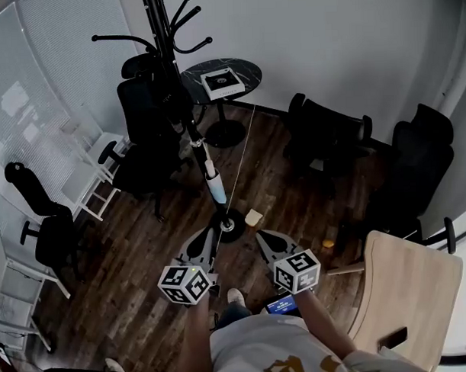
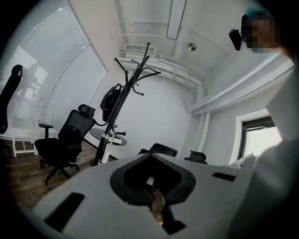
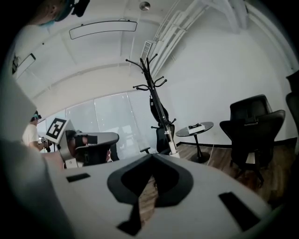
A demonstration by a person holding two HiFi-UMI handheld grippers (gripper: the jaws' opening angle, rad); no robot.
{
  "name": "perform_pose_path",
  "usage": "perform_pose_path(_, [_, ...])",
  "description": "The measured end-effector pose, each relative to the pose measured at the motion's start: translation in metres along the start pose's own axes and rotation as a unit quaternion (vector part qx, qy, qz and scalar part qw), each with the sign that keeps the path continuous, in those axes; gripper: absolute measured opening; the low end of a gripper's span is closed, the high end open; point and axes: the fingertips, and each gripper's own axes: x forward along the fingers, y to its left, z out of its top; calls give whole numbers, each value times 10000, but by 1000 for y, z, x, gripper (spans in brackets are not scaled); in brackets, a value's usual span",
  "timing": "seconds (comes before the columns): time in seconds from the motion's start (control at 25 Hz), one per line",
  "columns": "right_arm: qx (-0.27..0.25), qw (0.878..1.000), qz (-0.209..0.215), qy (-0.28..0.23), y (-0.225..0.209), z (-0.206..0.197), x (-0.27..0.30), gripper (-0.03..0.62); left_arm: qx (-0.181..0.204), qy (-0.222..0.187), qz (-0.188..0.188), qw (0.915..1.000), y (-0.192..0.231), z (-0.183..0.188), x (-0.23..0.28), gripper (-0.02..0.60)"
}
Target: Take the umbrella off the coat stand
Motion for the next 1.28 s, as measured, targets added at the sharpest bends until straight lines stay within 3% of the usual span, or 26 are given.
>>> perform_pose_path(0.4, [290,9994,-91,189,-15,-15,36,12,54,158,-61,9998,29,-8,22,20])
perform_pose_path(0.68, [519,9979,-205,333,-44,-12,97,12,-317,54,-164,9993,79,4,70,20])
perform_pose_path(1.0, [433,9978,-387,325,-80,14,187,12,-144,184,-97,9997,154,23,139,20])
perform_pose_path(1.28, [544,9967,-483,347,-90,24,235,12,-169,190,-293,9992,186,33,177,20])
